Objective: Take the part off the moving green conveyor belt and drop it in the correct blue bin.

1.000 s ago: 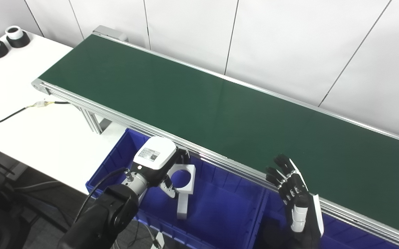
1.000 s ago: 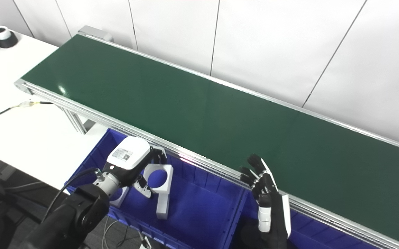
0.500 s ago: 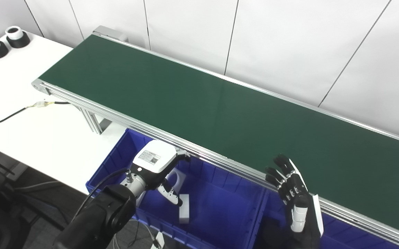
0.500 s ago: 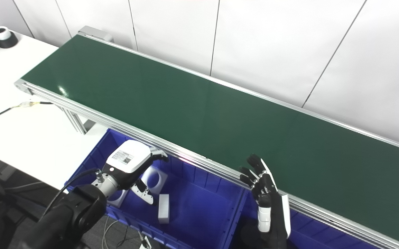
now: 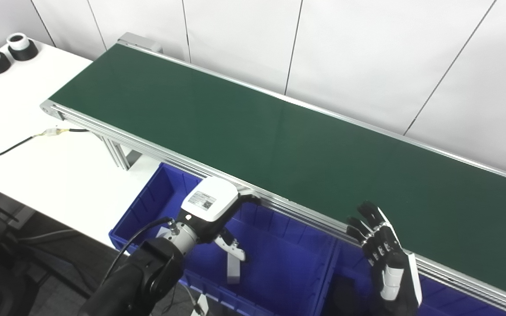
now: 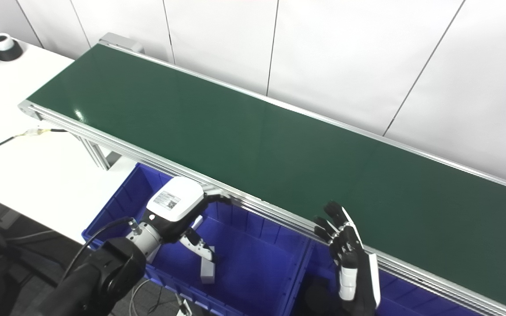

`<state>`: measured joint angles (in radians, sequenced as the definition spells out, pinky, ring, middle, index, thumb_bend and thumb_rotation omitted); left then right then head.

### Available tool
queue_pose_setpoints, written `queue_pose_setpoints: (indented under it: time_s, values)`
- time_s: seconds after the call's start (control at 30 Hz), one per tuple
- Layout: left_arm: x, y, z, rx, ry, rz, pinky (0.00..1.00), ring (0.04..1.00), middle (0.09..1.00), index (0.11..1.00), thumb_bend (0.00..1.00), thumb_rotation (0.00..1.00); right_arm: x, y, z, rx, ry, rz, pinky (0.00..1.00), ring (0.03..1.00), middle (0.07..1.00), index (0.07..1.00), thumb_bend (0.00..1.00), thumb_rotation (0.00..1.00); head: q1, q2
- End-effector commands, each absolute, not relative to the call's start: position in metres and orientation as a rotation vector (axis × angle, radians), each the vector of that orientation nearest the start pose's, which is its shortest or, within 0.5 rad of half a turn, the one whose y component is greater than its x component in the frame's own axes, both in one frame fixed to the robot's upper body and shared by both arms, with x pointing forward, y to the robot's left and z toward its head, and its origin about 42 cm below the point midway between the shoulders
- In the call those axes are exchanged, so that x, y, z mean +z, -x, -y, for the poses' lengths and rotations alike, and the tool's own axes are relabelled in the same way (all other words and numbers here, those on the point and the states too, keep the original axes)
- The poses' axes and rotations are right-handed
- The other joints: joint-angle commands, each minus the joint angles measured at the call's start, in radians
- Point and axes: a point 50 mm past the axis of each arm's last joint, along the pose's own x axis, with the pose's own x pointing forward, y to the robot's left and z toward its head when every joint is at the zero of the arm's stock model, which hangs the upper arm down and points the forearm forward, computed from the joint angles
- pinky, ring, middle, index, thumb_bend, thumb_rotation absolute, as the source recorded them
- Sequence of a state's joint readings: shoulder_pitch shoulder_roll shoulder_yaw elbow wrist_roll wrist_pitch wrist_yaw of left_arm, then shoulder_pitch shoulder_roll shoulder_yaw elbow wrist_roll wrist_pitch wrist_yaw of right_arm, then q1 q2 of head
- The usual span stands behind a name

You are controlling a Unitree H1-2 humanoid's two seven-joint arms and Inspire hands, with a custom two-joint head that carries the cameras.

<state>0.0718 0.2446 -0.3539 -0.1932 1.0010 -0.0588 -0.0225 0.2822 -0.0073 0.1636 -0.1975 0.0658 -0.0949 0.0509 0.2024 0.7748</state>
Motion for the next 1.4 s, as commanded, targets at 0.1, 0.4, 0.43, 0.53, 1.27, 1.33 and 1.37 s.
queue_pose_setpoints:
  time_s: [0.1, 0.4, 0.43, 0.53, 1.27, 1.33, 1.37]
  values:
    - [0.172, -0.240, -0.144, -0.272, -1.020, 0.566, 0.58, 0.660, 0.705, 0.684, 1.00, 0.38, 0.092, -0.198, 0.202, 0.123, -0.092, 0.084, 0.80, 0.814, 0.883, 0.887, 0.90, 0.98, 0.031, -0.024]
    - [0.190, -0.240, -0.088, -0.222, -0.660, 0.620, 0.55, 0.636, 0.678, 0.630, 1.00, 0.38, 0.081, -0.201, 0.245, 0.017, -0.037, 0.133, 0.85, 0.844, 0.924, 0.884, 0.89, 0.96, 0.129, -0.056]
    - [0.187, -0.241, -0.082, -0.227, -0.619, 0.587, 0.55, 0.646, 0.687, 0.633, 1.00, 0.37, 0.080, -0.201, 0.250, 0.004, -0.017, 0.144, 0.86, 0.857, 0.931, 0.894, 0.90, 0.97, 0.135, -0.058]
    - [0.171, -0.244, -0.060, -0.268, -0.519, 0.456, 0.58, 0.707, 0.754, 0.682, 0.96, 0.41, 0.077, -0.201, 0.269, -0.031, 0.000, 0.164, 0.89, 0.872, 0.923, 0.909, 0.94, 0.97, 0.190, -0.075]
    - [0.140, -0.243, -0.105, -0.469, -0.365, 0.153, 0.78, 0.890, 0.937, 0.915, 0.86, 0.56, 0.070, -0.179, 0.239, -0.059, 0.086, 0.190, 0.79, 0.816, 0.866, 0.855, 0.96, 0.95, -0.459, -0.067]
    - [0.142, -0.243, -0.115, -0.508, -0.359, 0.146, 0.80, 0.905, 0.939, 0.916, 0.85, 0.55, 0.074, -0.178, 0.223, -0.094, 0.085, 0.190, 0.79, 0.821, 0.874, 0.860, 0.92, 0.97, -0.567, -0.082]
    - [0.142, -0.243, -0.119, -0.525, -0.354, 0.142, 0.81, 0.913, 0.942, 0.917, 0.84, 0.54, 0.076, -0.178, 0.216, -0.116, 0.078, 0.187, 0.80, 0.824, 0.876, 0.859, 0.90, 0.97, -0.602, -0.092]
